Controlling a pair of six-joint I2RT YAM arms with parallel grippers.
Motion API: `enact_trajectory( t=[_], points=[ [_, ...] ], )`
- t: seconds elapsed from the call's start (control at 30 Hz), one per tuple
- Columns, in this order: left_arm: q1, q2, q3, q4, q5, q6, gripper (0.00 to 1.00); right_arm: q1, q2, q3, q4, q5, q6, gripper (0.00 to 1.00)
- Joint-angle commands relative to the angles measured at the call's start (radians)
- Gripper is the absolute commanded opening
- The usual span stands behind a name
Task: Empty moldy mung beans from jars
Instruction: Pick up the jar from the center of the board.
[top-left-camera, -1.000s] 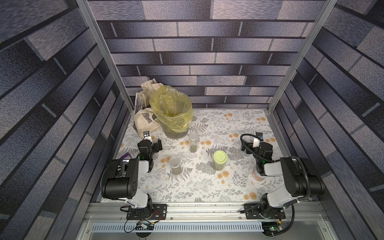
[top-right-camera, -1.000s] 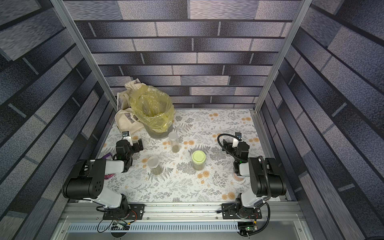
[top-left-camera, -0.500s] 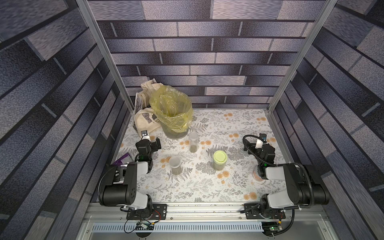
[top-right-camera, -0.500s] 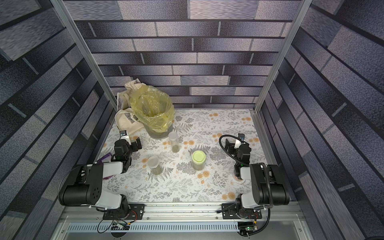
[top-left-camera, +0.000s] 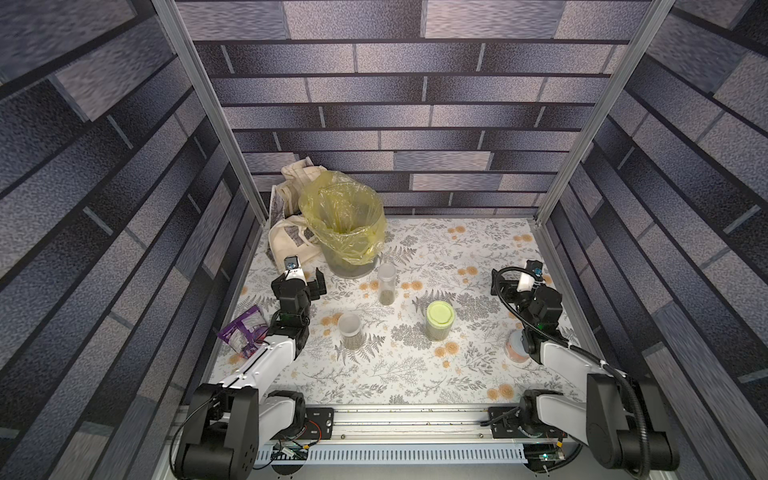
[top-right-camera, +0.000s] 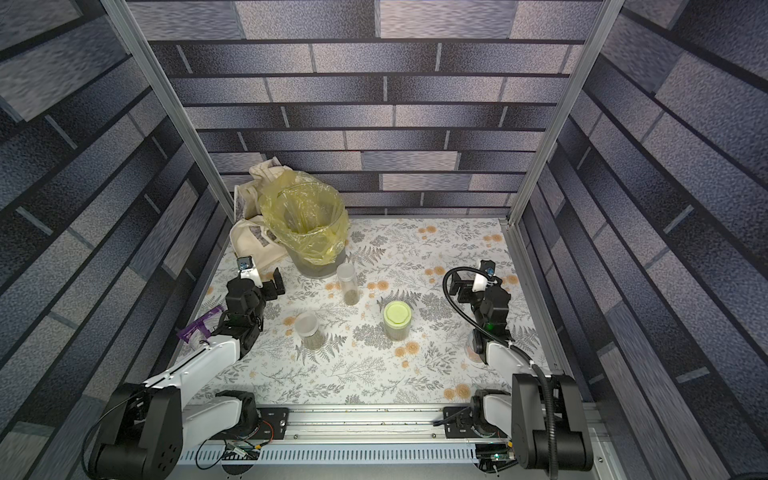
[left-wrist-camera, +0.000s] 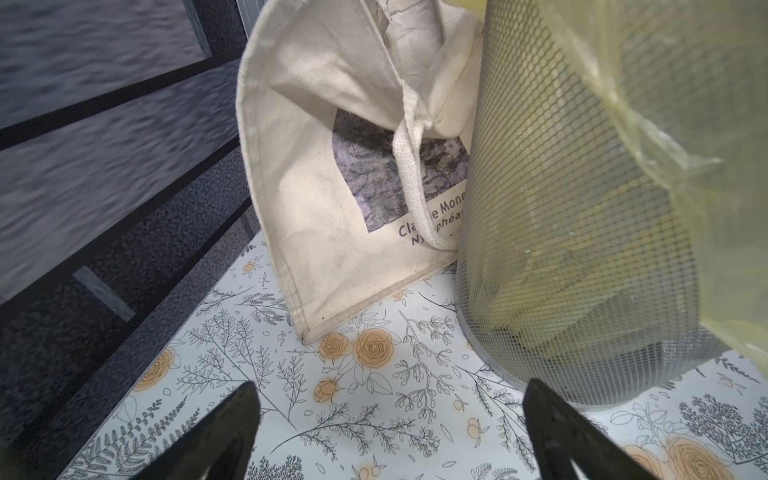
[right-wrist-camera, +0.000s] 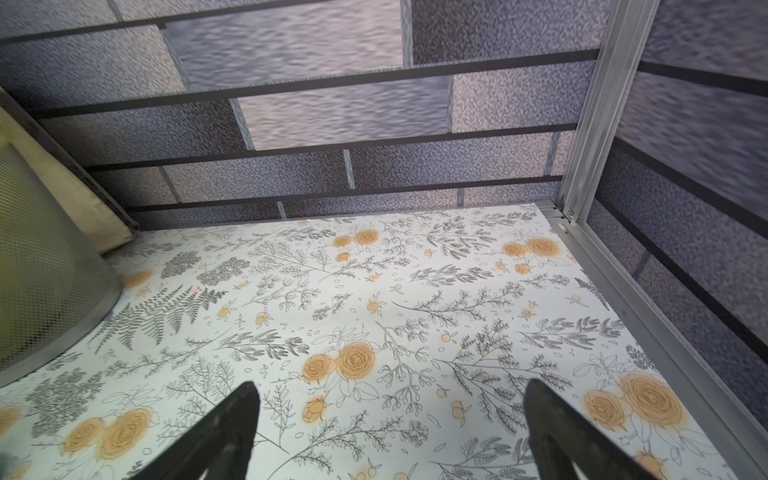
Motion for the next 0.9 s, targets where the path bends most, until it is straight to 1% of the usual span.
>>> enact_trajectory(
  t=[0.0,0.1,0.23,0.33,0.4,0.5,0.57,0.63,0.7,0.8,0.87],
  points=[
    [-0.023,-0.064,0.046,-0.106,-0.079,0.008,1.00,0.008,-0.072,0.049,-0.137,-0.141,-0.007,1.00],
    [-0.046,-0.115,0.054,-0.140,-0.090,-0.004,1.00,0.009,-0.110,0.080,-0.218,-0.187,-0.001,0.99],
    [-0.107,-0.178,0.062,-0.162,-0.101,0.023,1.00,0.015,-0.150,0.109,-0.317,-0.258,0.003,0.97],
    [-0.151,-0.203,0.074,-0.179,-0.083,0.035,1.00,0.031,-0.171,0.131,-0.397,-0.277,0.003,0.97],
    [-0.183,-0.214,0.093,-0.208,-0.065,0.046,1.00,0.044,-0.184,0.148,-0.449,-0.312,0.008,0.95],
    [-0.256,-0.228,0.119,-0.230,-0.064,0.098,1.00,0.074,-0.210,0.182,-0.538,-0.365,0.013,0.93],
    [-0.295,-0.236,0.138,-0.251,-0.046,0.108,1.00,0.105,-0.228,0.213,-0.616,-0.393,0.012,0.92],
    [-0.334,-0.243,0.162,-0.283,-0.015,0.093,1.00,0.152,-0.247,0.255,-0.712,-0.406,0.000,0.91],
    [-0.376,-0.253,0.171,-0.294,-0.005,0.062,1.00,0.199,-0.266,0.284,-0.787,-0.399,0.001,0.87],
    [-0.447,-0.276,0.176,-0.315,0.034,0.048,1.00,0.254,-0.290,0.325,-0.884,-0.420,0.015,0.85],
    [-0.495,-0.286,0.183,-0.336,0.035,0.050,1.00,0.295,-0.299,0.348,-0.952,-0.429,0.013,0.84]
  ],
)
